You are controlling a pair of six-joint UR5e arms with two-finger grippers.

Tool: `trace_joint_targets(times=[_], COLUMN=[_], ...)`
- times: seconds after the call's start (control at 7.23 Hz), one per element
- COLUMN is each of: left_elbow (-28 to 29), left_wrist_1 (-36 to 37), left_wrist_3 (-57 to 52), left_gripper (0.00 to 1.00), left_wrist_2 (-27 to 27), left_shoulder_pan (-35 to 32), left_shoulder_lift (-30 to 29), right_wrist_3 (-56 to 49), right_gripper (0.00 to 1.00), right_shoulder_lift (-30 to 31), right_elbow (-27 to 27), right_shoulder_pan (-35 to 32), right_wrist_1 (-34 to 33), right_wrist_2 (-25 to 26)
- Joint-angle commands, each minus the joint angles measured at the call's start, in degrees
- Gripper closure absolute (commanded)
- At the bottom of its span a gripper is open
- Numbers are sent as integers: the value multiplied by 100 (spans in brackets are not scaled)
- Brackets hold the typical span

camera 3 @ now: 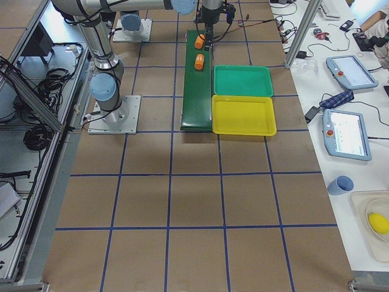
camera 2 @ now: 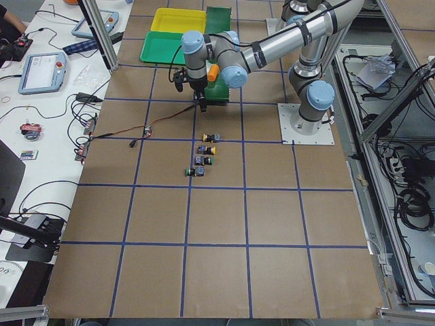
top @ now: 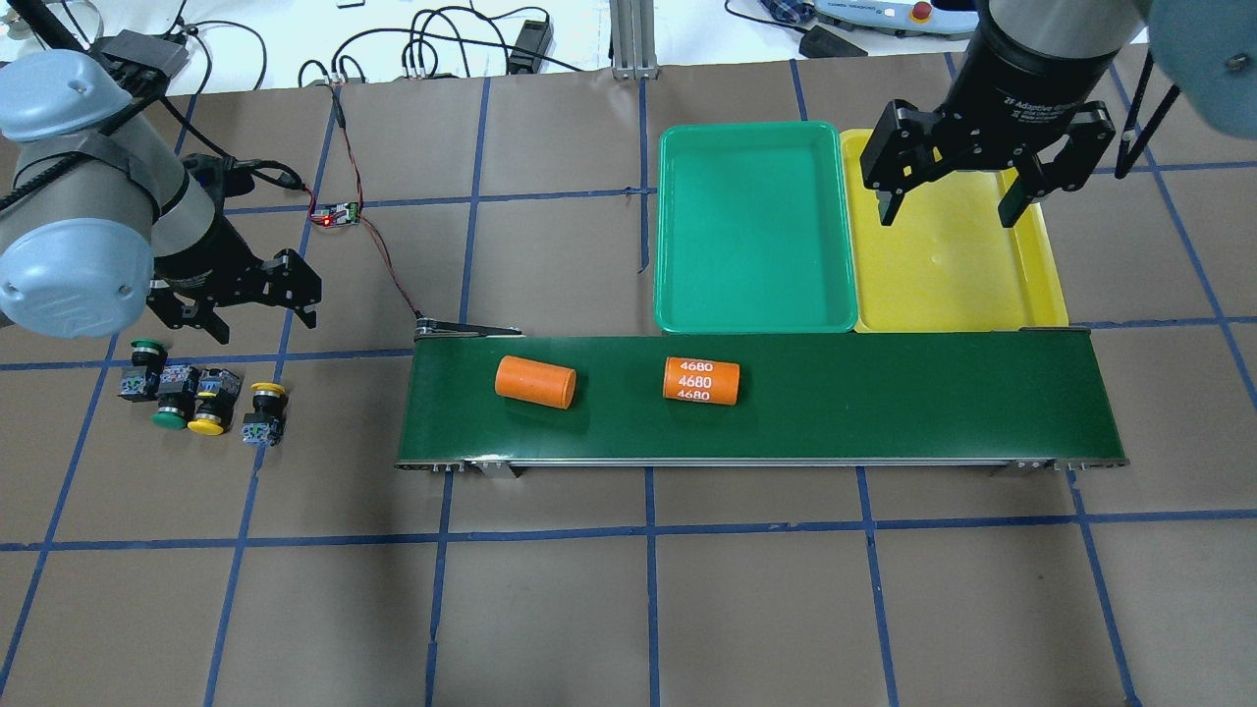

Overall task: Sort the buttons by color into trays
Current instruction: 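Move the left gripper over the cluster of push-button switches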

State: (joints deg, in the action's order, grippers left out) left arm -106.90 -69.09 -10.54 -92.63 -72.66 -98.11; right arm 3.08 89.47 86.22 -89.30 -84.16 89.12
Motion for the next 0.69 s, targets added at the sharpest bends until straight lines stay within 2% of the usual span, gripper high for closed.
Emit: trace_joint_targets(times=[0.0,0.28,0.55], left_elbow=[-181,-768,-973], left_wrist_1=[167,1306,1609], left_wrist_3=[-1277,-2195,-2286], left_gripper=[0,0,0], left_wrist_2=[60,34,61], left_shoulder_pan=[252,427,805], left_shoulder_lift=[-163,-348,-559], right_wrist_3=[0,0,0], right_gripper=[0,0,0], right_shoulder_lift=[0,0,0], right_elbow=[9,9,9], right_shoulder_pan=[0,0,0], right_wrist_1=[-4,-4,-4], right_wrist_2=[0,0,0])
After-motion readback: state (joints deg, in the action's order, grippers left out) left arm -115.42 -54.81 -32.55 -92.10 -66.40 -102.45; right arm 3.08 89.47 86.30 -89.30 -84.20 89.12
